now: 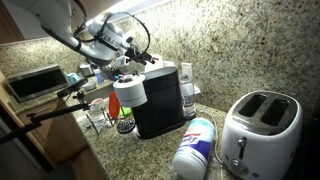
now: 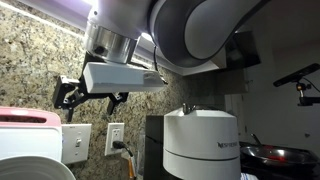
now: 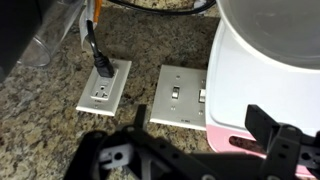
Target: Turn off the light switch
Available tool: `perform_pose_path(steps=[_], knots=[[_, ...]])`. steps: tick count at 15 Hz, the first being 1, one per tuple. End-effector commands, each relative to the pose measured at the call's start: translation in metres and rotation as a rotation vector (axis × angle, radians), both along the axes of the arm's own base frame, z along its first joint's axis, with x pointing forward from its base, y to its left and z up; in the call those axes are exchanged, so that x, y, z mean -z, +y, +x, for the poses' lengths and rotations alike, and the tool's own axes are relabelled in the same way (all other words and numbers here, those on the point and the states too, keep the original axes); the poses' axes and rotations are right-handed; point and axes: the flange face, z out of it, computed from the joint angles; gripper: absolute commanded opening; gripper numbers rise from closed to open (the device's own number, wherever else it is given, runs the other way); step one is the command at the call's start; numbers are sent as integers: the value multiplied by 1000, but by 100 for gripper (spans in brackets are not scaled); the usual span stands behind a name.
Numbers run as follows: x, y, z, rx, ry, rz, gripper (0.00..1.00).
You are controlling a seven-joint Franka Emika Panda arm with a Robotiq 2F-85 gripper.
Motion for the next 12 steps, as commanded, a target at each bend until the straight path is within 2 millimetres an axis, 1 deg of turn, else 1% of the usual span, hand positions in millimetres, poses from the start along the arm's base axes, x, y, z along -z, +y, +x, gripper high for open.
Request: perform_pose_path(steps=[1, 7, 11, 12], knots=[[-1, 1, 0, 0, 1, 0, 100], [-1, 3, 2, 8, -7, -15, 100], [4, -8, 18, 44, -17, -3, 100], [6, -13, 25, 54, -22, 0, 100]])
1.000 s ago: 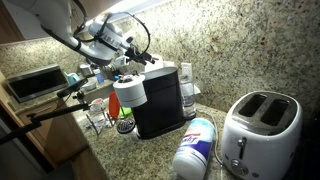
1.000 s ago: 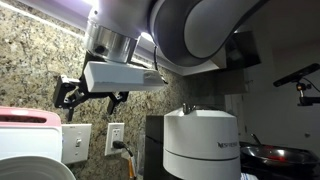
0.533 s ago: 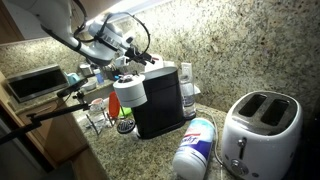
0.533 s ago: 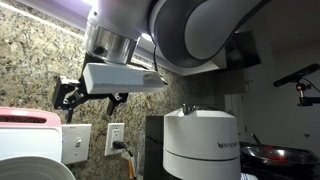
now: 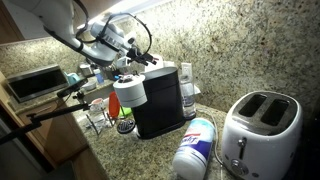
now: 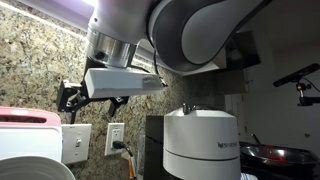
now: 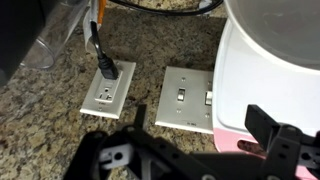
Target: Turn off the light switch
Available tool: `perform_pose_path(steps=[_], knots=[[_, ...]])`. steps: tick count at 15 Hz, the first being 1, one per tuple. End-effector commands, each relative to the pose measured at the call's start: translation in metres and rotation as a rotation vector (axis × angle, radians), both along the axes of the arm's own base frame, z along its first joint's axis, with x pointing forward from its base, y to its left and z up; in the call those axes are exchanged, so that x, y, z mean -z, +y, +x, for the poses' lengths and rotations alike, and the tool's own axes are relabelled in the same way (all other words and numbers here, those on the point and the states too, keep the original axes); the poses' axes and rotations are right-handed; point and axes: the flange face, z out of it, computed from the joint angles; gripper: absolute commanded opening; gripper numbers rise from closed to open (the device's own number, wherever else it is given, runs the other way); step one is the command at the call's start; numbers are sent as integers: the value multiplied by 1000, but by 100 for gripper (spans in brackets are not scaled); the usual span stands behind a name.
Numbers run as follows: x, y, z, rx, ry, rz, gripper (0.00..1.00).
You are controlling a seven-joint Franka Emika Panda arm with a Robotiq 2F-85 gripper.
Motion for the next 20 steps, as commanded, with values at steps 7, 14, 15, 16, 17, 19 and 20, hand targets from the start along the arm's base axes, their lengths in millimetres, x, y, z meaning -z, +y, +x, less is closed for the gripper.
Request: perform_pose_path(steps=[7, 14, 15, 16, 17, 19, 20], knots=[[14, -28, 58, 77, -7, 51, 100], [22, -8, 79, 5, -31, 76, 100], [21, -6, 82, -6, -47, 82, 100], [20, -3, 84, -7, -56, 94, 100], [20, -2, 85, -9, -49, 106, 100], [21, -1, 89, -6, -29, 153, 100], [22, 0, 92, 9, -18, 155, 100]])
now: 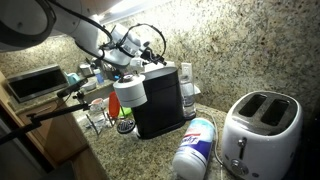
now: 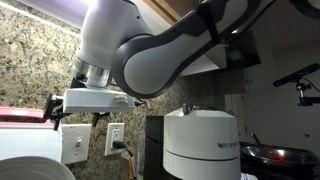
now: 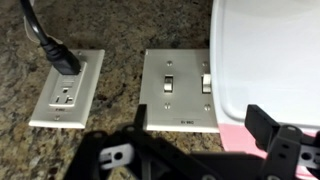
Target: Turn off the light switch
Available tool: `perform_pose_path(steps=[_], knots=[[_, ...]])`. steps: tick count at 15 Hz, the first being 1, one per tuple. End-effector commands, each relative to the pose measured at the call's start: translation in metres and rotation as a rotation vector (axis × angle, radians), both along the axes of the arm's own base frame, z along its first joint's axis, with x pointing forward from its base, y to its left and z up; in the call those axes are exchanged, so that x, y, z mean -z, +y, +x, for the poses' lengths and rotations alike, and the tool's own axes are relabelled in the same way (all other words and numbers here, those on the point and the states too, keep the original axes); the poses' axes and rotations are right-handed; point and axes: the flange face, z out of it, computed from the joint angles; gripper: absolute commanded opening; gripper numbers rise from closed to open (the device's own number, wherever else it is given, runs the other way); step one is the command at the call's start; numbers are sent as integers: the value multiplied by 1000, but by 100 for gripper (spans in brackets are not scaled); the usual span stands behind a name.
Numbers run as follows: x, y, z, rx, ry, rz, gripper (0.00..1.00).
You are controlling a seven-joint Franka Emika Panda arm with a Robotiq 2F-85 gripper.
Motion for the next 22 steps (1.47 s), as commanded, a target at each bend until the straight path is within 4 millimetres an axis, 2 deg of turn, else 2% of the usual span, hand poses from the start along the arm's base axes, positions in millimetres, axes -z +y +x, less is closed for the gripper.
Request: perform_pose_path(steps=[1, 5, 6, 7, 8, 15, 17, 22], knots=[[-2, 2, 13, -5, 19, 49, 100], [-3, -1, 20, 33, 67, 104, 99], [-4, -2, 21, 42, 68, 117, 75], [-5, -2, 23, 50, 64, 127, 75], [-6, -4, 25, 55, 63, 138, 68], [-7, -6, 30, 91, 44, 174, 14], [-9, -12, 27, 103, 49, 173, 1], [-12, -24, 24, 114, 34, 181, 0]])
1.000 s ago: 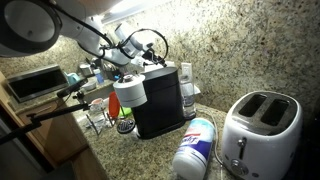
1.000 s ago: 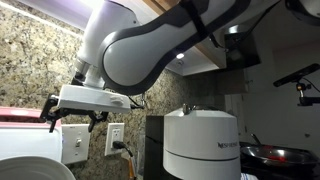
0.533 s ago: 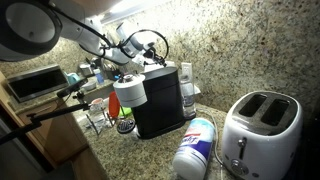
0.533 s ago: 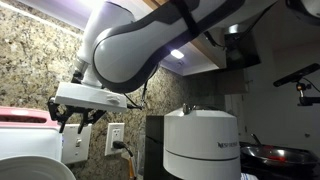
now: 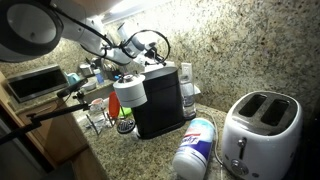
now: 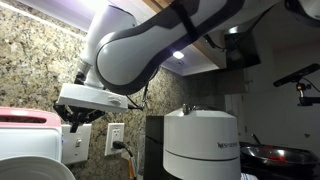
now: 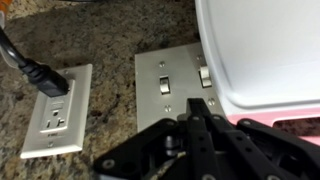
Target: Turn off the light switch
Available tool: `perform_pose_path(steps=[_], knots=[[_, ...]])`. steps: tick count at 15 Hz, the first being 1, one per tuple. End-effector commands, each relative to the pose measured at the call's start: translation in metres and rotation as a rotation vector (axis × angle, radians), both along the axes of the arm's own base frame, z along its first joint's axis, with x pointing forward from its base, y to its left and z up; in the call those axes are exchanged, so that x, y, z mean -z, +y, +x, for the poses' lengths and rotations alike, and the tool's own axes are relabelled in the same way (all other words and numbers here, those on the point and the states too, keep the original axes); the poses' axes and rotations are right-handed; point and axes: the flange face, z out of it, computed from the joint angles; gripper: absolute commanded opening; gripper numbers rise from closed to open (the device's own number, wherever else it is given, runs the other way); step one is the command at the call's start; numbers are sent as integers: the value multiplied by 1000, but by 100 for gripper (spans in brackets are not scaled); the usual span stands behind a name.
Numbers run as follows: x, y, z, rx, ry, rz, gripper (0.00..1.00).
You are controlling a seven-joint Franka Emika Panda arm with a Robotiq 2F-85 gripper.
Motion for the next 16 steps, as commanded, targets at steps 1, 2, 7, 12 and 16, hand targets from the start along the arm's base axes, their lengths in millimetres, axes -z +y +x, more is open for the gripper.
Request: perform_pose_path(steps=[1, 2, 7, 12, 16], knots=[[-7, -12, -3, 38, -22, 4, 0], [-5, -16, -1, 47, -25, -3, 0], [1, -32, 7, 96, -26, -40, 0], [8, -29, 5, 92, 2, -62, 0], [11, -24, 3, 86, 4, -83, 0]])
